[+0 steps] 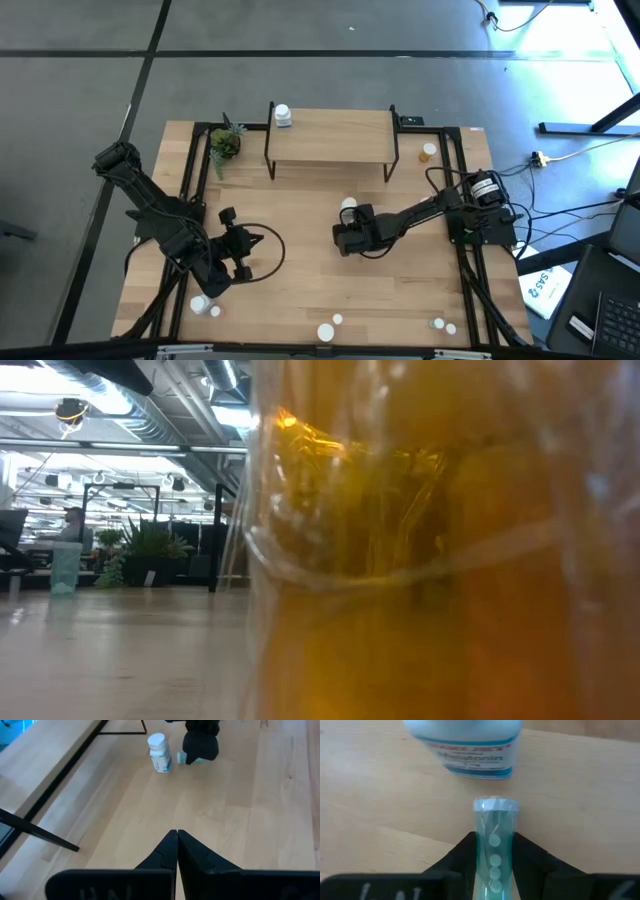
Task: Pick and place medicine bottles onto shelf by color
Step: Put the top right blue pill bottle on the shelf
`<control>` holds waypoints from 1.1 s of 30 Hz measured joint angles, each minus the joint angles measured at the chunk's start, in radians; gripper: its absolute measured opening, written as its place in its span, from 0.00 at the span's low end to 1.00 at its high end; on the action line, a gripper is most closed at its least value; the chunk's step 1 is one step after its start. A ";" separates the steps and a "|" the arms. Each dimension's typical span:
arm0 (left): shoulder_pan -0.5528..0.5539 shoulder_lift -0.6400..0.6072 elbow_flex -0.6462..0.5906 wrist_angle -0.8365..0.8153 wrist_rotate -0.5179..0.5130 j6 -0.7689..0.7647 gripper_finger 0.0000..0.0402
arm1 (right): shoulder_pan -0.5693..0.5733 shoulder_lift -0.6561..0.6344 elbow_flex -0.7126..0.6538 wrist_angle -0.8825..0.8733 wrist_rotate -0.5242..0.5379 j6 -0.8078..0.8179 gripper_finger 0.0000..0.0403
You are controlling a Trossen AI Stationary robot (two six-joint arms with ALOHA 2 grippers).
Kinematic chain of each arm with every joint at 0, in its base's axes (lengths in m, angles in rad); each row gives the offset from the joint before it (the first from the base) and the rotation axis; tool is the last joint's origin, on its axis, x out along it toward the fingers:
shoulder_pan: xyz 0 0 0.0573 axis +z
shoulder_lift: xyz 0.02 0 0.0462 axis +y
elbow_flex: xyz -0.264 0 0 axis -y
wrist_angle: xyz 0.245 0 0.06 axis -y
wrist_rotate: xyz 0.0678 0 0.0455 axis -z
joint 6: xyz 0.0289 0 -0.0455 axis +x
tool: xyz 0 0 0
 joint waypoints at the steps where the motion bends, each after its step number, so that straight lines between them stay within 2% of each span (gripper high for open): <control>1: 0.000 0.000 0.000 0.000 0.003 0.000 0.01 | 0.002 0.000 0.000 0.001 0.002 -0.018 0.26; 8: 0.000 0.000 0.000 0.000 0.004 0.046 0.03 | 0.025 0.002 0.003 0.006 0.013 -0.143 0.27; 16: 0.025 0.000 0.000 0.002 0.030 0.087 0.18 | 0.034 0.005 0.063 0.010 0.013 -0.320 0.27; 24: 0.111 0.000 0.000 0.001 0.024 0.161 0.30 | 0.038 0.004 0.125 0.015 0.089 -0.580 0.27; 33: 0.195 0.000 0.000 0.001 0.017 0.216 0.30 | 0.043 0.003 0.207 0.064 0.204 -0.875 0.27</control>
